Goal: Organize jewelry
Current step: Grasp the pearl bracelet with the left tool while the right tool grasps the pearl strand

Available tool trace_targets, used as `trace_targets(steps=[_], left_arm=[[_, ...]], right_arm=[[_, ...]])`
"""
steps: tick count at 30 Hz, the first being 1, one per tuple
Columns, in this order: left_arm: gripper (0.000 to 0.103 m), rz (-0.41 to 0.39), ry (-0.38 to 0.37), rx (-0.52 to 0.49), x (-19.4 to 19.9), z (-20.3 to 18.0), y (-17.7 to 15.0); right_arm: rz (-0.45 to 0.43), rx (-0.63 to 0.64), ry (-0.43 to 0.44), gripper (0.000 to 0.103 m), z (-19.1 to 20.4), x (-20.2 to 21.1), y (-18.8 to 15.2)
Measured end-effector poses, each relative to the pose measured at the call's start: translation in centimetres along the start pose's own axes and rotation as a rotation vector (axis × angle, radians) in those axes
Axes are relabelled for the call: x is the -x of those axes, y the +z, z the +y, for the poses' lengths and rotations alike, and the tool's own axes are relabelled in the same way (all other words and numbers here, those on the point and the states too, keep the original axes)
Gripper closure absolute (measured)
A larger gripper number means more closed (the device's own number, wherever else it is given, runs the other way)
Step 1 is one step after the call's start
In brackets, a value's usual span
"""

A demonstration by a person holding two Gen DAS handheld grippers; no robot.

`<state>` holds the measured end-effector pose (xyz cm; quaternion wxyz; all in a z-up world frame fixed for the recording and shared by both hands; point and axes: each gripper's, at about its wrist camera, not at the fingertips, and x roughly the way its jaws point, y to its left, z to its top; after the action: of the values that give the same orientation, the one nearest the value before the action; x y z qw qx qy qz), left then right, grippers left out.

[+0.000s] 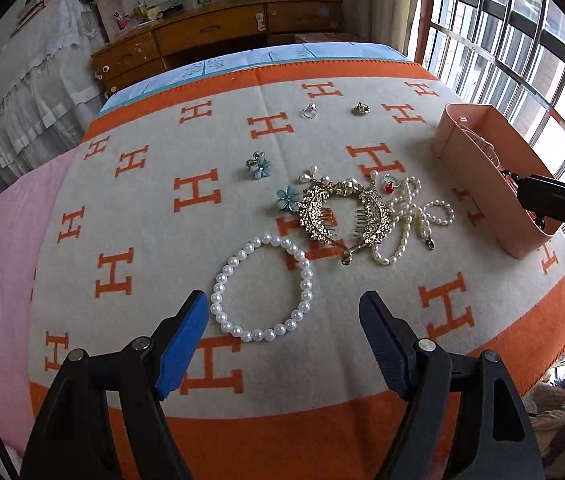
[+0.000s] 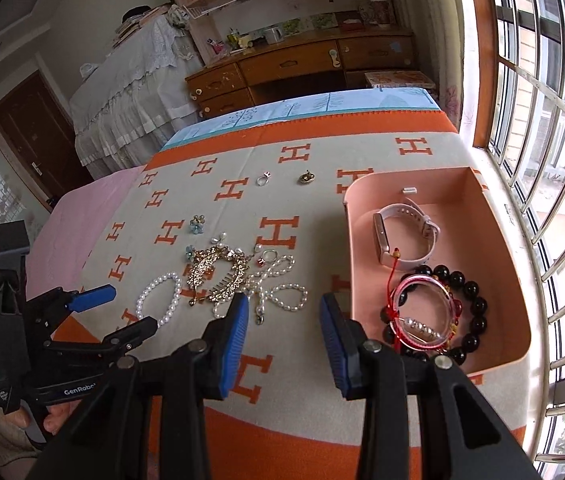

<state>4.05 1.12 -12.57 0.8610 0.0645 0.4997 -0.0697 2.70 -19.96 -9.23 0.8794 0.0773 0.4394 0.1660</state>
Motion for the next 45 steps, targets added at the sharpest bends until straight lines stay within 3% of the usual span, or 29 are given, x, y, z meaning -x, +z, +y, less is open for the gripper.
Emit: trace_targets(steps=[5,9,13,19,22,24,27,34,42,45], left_arm=[[0.033,0.019,-0.017,-0.021,-1.3,0.0,0.1],[0.047,0.051,-0.029,-0.042,-2.5,-0.5,0.4],[0.048,0.091,-0.027,-0.043,-3.5,-0.6,0.9],[0.057,0.129,-0.075,-0.030,-4.4,-0.1,1.5],[0.067,0.131,-0.082,-0.036,-4.4,0.1,1.7],[0.079,0.130,-0.083,-0.037,-4.5,0.2,1.9],[0.087,0.134,-0.090,-0.026,-4.7,0.7,2.2],[0.094,0.129,-0.112,-0.008,-4.9,1.7,2.3],[0.096,0.127,-0.145,0.017,-5.0,2.4,2.3],[0.096,0.128,-0.149,0.023,-4.9,2.5,2.2]], right_arm=[[0.028,0.010,0.000,0.066,0.5,-1.1,0.1],[0.060,0.016,0.008,0.066,0.8,-2.2,0.3],[0.104,0.052,0.018,0.066,1.4,-3.4,0.7],[0.165,0.123,0.009,0.066,2.2,-5.7,1.7],[0.201,0.168,0.010,0.066,2.9,-6.9,2.0],[0.221,0.217,-0.001,0.066,3.6,-7.7,2.1],[0.256,0.285,-0.010,0.066,4.2,-8.9,2.1],[0.320,0.401,-0.033,0.066,4.2,-10.6,2.3],[0.351,0.643,-0.031,0.066,5.7,-10.9,1.5],[0.358,0.683,-0.040,0.074,5.7,-11.2,1.8]])
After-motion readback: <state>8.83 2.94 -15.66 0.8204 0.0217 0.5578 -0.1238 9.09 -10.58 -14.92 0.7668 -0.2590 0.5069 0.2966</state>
